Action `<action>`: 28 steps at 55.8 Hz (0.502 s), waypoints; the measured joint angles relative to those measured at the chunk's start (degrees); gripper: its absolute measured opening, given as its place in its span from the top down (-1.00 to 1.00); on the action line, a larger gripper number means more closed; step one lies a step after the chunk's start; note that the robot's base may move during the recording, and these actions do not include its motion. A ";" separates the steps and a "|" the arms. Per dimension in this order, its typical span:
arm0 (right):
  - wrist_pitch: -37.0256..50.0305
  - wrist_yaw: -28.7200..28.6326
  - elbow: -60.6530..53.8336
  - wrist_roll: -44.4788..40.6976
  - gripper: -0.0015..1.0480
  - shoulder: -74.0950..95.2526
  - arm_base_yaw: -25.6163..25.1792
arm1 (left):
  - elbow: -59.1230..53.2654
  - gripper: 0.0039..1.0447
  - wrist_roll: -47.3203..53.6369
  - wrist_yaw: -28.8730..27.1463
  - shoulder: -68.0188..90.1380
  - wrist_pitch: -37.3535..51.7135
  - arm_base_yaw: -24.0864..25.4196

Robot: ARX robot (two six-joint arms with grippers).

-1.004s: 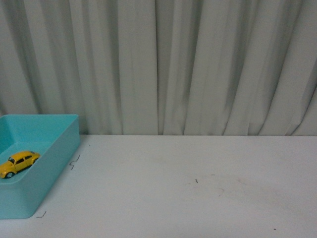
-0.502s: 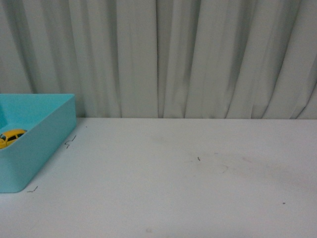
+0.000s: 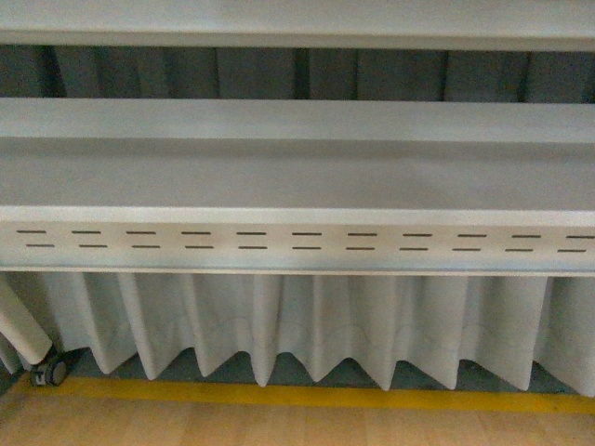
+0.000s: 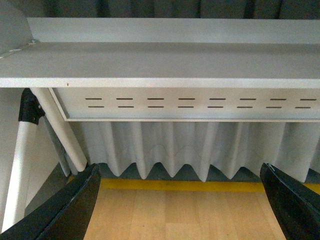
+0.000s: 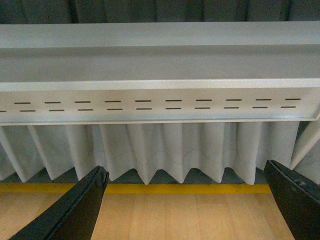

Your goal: Wind up and store yellow beetle toy

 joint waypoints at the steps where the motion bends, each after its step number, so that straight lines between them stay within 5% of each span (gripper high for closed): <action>1: -0.02 0.00 0.00 0.00 -0.87 0.00 0.00 | 0.00 -0.88 0.00 -0.11 0.00 0.07 0.00; 28: 0.09 0.02 0.00 0.00 -0.87 0.00 0.00 | 0.00 -0.88 0.00 -0.04 0.00 0.20 0.00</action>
